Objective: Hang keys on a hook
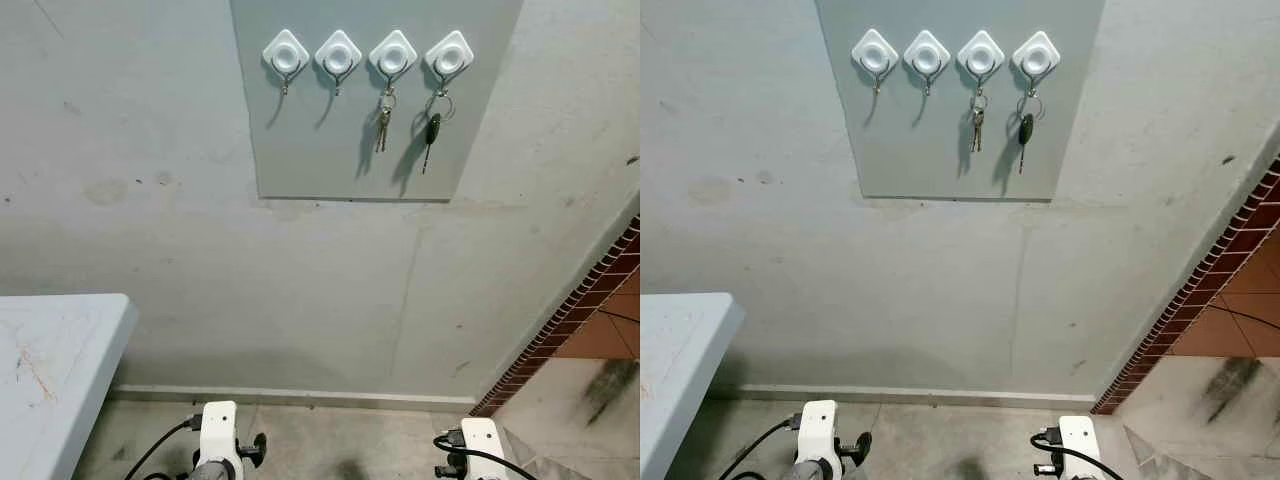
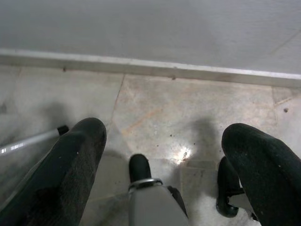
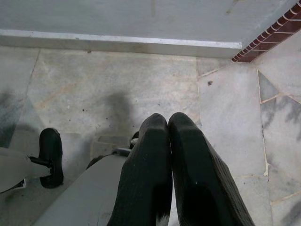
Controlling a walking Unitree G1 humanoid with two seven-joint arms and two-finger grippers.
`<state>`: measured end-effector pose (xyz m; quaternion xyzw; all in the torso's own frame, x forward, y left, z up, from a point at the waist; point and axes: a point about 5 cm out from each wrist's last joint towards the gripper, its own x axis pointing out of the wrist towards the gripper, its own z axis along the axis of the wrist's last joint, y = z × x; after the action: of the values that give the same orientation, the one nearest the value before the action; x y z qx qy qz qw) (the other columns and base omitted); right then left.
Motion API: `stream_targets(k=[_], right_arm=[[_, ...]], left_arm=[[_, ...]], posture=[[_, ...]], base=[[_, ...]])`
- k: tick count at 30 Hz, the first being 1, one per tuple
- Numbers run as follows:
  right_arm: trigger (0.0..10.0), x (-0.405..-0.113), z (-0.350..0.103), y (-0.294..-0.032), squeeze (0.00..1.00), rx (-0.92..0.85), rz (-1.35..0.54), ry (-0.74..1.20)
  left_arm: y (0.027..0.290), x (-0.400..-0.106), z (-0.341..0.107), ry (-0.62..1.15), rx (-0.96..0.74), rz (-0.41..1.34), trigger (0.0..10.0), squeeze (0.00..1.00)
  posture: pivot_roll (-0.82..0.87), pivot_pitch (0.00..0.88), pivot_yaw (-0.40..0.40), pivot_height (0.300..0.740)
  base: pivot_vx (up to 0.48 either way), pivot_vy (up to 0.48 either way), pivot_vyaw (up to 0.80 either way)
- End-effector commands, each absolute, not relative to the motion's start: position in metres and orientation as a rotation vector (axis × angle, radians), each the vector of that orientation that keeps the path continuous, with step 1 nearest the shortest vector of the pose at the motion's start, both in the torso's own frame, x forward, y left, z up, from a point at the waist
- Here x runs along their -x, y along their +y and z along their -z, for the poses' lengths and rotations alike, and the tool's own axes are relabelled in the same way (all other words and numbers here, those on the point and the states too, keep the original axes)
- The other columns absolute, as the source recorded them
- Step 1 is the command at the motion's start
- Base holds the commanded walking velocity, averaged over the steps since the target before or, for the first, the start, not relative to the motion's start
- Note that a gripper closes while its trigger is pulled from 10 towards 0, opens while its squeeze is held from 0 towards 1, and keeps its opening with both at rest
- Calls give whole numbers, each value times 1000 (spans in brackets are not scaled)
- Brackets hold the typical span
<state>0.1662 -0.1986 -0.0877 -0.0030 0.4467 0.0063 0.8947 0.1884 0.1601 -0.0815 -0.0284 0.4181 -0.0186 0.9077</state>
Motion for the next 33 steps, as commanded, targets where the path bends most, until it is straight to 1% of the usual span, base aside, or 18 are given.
stream_targets(k=[1, 9, 13, 23, 33], right_arm=[[10000, -166, 88, -198, 0, 16, -20, 934], [10000, -164, 89, -198, 0, 27, -25, 944], [10000, -162, 90, -197, 0, 26, -27, 948], [10000, -154, 94, -195, 0, 27, -40, 975], [10000, -153, 94, -197, 0, 44, -54, 981]], left_arm=[[161, -188, 82, 874, 51, 44, 10000, 0], [163, -189, 81, 865, 106, 13, 10000, 0], [161, -184, 84, 875, 90, 26, 10000, 0], [161, -171, 89, 900, 112, 2, 10000, 0], [161, -171, 89, 897, 86, 26, 10000, 0]], posture=[[-53, 0, -9, 740], [-65, 0, 2, 740], [-59, 0, -1, 740], [-43, 0, -13, 740], [-44, 0, -17, 740]], base=[[0, 0, 0], [0, 0, 0], [0, 0, 0], [0, 0, 0], [0, 0, 0]])
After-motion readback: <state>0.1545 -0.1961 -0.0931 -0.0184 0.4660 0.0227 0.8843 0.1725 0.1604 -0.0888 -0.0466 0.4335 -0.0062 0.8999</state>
